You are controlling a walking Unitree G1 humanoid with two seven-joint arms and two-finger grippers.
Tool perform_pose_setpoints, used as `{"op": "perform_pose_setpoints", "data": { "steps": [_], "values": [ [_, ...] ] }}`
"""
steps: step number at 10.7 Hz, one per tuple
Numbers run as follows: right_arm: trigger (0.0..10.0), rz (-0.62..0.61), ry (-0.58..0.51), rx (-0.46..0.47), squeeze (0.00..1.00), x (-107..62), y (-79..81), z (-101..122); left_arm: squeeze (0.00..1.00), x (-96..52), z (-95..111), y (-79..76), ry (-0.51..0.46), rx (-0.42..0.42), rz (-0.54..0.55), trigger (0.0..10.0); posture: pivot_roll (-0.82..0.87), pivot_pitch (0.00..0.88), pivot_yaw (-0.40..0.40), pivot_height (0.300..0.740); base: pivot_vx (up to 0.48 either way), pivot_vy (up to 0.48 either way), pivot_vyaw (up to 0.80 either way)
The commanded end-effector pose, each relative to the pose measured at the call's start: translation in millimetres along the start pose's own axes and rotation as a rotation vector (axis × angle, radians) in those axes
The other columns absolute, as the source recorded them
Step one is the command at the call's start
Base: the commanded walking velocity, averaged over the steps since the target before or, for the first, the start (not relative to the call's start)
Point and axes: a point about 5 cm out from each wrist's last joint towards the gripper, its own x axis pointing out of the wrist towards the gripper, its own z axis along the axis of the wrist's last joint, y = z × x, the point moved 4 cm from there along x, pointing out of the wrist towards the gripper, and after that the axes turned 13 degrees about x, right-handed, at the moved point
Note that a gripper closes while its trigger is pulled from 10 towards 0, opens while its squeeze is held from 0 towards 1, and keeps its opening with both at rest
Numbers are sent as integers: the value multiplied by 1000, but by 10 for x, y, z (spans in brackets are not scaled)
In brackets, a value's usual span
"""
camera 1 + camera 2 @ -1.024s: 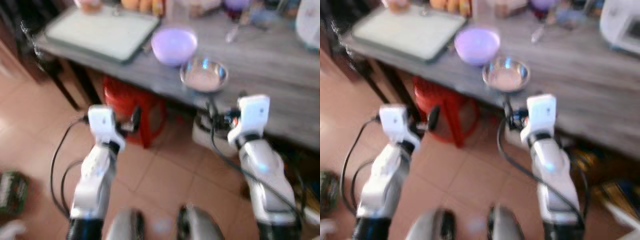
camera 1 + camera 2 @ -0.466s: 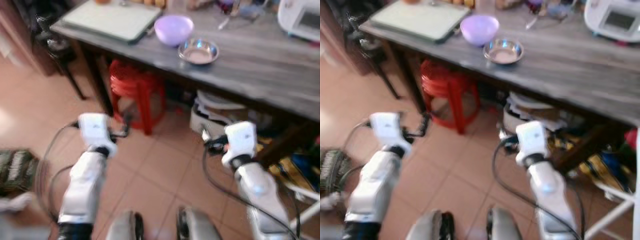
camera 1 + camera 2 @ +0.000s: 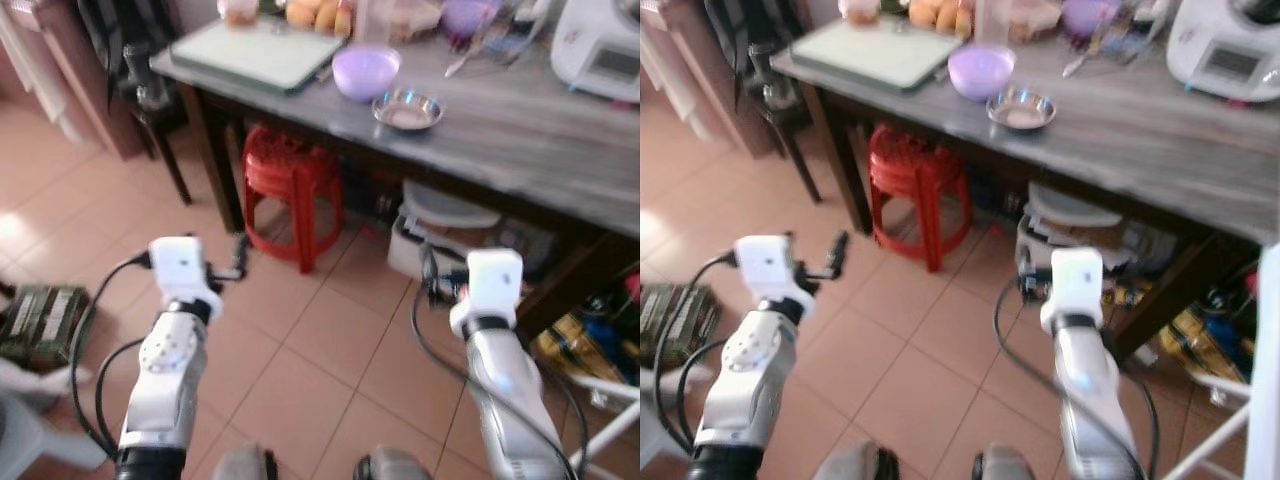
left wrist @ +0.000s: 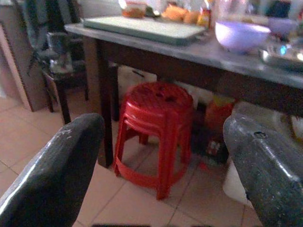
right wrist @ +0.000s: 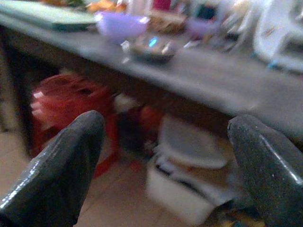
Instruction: Setting the table
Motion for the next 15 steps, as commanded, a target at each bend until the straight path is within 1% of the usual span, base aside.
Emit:
{"op": "perform_pose_setpoints", "data": {
  "steps": [1,2,3,5,7,8,9,10,11,12,13,14,15],
  "values": [
    [10000,-13,23,23,0,42,-40,-12,0,16,-34,-14,5,1,14,10000,-62,0,-9,740,0,0,0],
    [10000,36,3,46,0,59,-3,45,0,34,-37,-58,6,-24,15,10000,-63,15,-6,740,0,0,0],
    [10000,11,-32,62,0,69,-31,110,0,19,-53,-182,12,-68,-36,10000,-70,35,6,740,0,0,0],
    [10000,-59,-24,91,0,20,-129,69,0,-59,-53,-294,11,-94,-111,10000,-76,73,30,740,0,0,-800],
    [10000,-64,-2,106,0,-47,-137,-2,0,-83,-26,-318,8,-111,-150,10000,-78,97,46,740,0,0,-800],
    [10000,-41,-14,94,0,-30,-98,42,0,-50,7,-319,1,-119,-156,10000,-85,106,40,740,0,0,-800],
    [10000,-46,-13,102,0,-17,-112,48,0,-32,18,-343,-7,-119,-161,10000,-87,103,27,740,0,0,-800],
    [10000,-25,-19,108,0,2,-86,87,0,14,105,-377,-37,-126,-171,10000,-75,87,2,740,0,0,-800],
    [10000,-3,-26,101,0,21,-46,109,0,29,119,-356,-41,-131,-153,10000,-74,79,-3,740,0,0,-800],
    [10000,6,-33,114,0,52,-22,127,0,19,122,-362,-42,-131,-156,10000,-77,90,-2,740,0,0,-800],
    [10000,9,-34,109,0,45,-22,135,0,1,112,-372,-38,-132,-162,10000,-79,99,1,740,0,0,-800],
    [10000,-2,-19,105,0,-6,-59,101,0,-45,74,-376,-23,-132,-168,10000,-87,110,5,740,0,0,-800],
    [10000,-6,-9,103,0,-54,-72,79,0,-83,33,-376,-7,-138,-171,10000,-90,118,9,740,0,-311,-800]
  ]
}}
